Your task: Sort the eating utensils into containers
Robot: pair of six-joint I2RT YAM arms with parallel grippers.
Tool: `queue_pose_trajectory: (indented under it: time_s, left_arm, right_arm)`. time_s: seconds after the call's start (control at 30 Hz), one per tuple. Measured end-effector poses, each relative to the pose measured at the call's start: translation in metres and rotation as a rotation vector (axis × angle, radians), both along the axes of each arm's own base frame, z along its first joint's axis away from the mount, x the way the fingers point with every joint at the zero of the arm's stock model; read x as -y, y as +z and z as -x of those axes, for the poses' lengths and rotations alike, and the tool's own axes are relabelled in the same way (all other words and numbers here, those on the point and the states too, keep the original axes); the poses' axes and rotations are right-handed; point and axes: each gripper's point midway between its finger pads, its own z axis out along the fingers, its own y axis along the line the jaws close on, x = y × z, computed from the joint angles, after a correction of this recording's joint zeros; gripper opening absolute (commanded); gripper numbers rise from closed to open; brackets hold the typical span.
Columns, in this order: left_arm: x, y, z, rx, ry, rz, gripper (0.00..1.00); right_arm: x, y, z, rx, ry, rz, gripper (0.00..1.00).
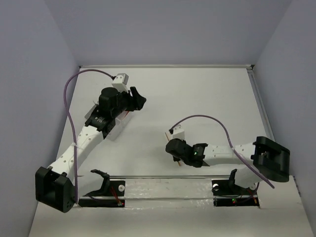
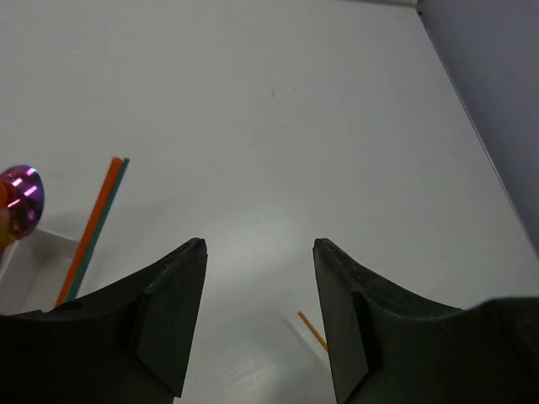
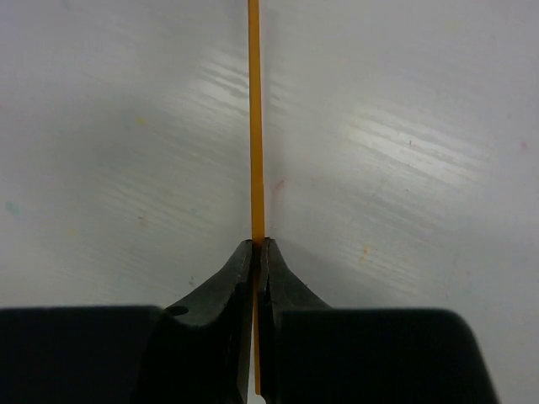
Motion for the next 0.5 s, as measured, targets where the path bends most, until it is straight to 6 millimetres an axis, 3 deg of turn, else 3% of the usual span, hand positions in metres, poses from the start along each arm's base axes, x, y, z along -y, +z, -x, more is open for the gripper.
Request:
queue_pose_trajectory:
  time_s: [0.13,0.2,0.33,0.5]
  left_arm:
    - [0.017,-0.044,0.029,-0.127,-0.131,0.016,0.72]
    - [0.024,-0.054,0.04,-0.169,-0.181,0.033,0.73]
    - [0.039,-0.048,0.052,-0.182,-0.272,0.086,0.73]
    - [0.05,-0.04,0.061,-0.187,-0.343,0.136,0.72]
  right_arm:
    - [-0.019,0.052,-0.01,0.105,0.06,-0.142,0.07]
    - [-0.03,0.083,-0.017,0.174,0.078,-0.22,0.07]
    - [-0.052,0.132,-0.032,0.291,0.097,-0.321,0.07]
    - [-0.076,0.161,-0.047,0.371,0.12,-0.349,0.07]
